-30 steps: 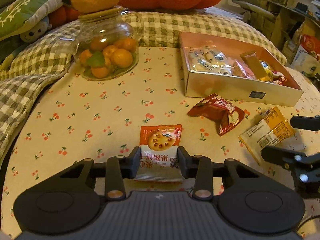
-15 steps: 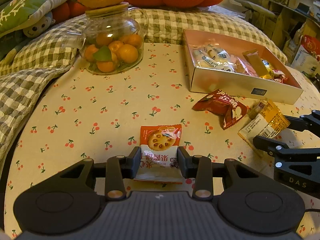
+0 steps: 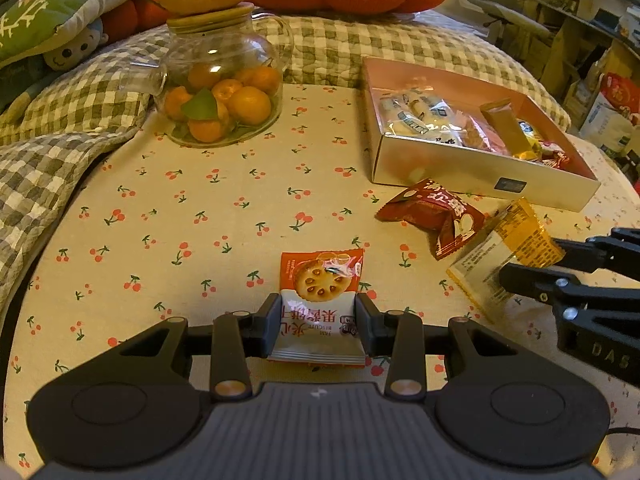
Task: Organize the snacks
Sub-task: 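Close left tool on the cookie packet while right tool closes on the yellow wafer packet, then carry the cookie packet and yellow wafer packet over the silver box with both tools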
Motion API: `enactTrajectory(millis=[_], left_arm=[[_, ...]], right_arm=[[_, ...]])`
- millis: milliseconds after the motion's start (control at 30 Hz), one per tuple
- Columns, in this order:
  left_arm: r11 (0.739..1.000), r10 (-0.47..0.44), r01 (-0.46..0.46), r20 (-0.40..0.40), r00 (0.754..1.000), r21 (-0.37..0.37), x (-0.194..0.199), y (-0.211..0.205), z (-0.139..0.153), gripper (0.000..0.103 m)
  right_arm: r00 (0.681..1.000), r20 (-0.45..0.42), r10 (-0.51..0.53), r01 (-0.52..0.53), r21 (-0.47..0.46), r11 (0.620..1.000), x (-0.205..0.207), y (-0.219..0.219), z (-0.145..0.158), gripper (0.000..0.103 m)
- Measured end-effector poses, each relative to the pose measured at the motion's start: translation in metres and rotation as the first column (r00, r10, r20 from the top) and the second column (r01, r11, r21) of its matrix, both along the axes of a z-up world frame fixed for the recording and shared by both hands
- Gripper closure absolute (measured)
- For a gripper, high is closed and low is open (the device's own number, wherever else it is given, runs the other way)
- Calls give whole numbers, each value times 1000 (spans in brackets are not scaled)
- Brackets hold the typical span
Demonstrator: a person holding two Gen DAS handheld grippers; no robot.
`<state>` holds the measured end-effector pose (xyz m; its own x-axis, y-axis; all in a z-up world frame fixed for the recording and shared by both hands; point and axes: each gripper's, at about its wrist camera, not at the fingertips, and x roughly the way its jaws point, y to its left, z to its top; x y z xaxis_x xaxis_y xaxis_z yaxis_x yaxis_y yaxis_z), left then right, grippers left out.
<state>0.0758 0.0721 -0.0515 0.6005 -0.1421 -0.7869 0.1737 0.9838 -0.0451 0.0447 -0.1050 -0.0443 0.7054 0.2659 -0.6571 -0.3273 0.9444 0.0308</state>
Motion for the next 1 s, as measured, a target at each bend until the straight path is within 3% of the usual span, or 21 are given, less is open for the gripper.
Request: enactTrajectory(millis=[67, 200, 600, 1000], left_arm=[[1000, 1, -1, -1, 1000, -6, 0, 0, 1, 67], [1000, 4, -4, 0, 1000, -16, 0, 0, 3, 67], [998, 14, -13, 15, 1000, -55, 1, 1, 13, 67], [994, 35, -30, 50, 998, -108, 6, -3, 31, 67]], right_arm=[[1000, -23, -7, 8, 48, 999, 1, -4, 2, 84], [997, -75, -5, 16, 149, 989, 4, -11, 6, 93], [987, -155, -51, 97, 306, 947, 10, -32, 11, 93], [981, -140, -135, 180, 387, 905, 15, -64, 32, 93]])
